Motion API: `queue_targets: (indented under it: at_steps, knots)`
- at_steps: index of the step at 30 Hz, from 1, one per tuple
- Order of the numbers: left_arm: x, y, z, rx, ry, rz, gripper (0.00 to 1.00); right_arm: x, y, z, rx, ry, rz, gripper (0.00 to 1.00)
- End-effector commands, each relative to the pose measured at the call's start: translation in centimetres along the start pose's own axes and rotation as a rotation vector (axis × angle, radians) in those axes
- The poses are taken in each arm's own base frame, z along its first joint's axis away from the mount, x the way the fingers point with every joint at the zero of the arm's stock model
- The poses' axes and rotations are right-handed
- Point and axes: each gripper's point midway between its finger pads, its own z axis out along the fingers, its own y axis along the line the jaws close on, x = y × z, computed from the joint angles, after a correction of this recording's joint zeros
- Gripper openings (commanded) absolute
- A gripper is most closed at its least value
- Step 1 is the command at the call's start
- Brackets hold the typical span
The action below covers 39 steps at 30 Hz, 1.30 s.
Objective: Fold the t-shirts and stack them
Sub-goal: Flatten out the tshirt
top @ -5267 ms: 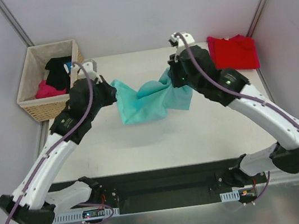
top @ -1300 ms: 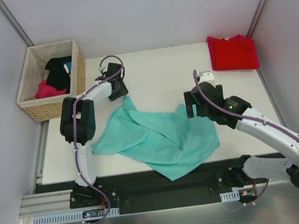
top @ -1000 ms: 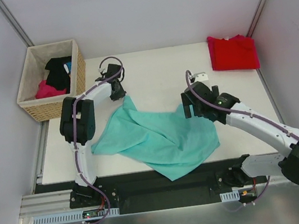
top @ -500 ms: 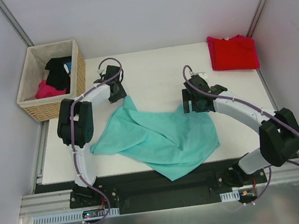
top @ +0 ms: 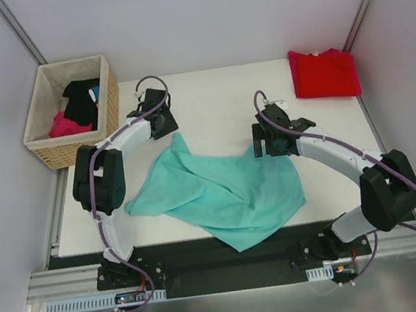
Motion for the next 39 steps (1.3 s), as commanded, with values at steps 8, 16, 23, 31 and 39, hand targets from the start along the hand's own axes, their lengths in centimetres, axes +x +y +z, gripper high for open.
queue_targets:
  at_steps: [8, 16, 23, 31, 39]
  knots:
    - [-0.2, -2.5, 0.9, 0.085, 0.004, 0.011, 0.44, -1.4, 0.5, -0.4, -0.009, -0.036, 0.014, 0.97]
    - [1.3, -2.0, 2.9, 0.064, 0.042, 0.007, 0.42, -1.4, 0.3, -0.3, -0.001, -0.036, 0.018, 0.97]
    - [1.7, -2.1, 3.9, 0.068, 0.054, 0.009, 0.16, -1.2, 0.0, 0.0, 0.01, -0.025, 0.023, 0.97]
    - [1.5, -2.5, 3.3, 0.087, 0.049, 0.009, 0.01, -1.9, -1.8, 3.0, 0.086, 0.027, 0.099, 0.97]
    - [1.6, -2.3, 2.8, 0.09, 0.045, 0.011, 0.01, -3.9, -1.6, 6.7, 0.044, 0.05, 0.18, 0.97]
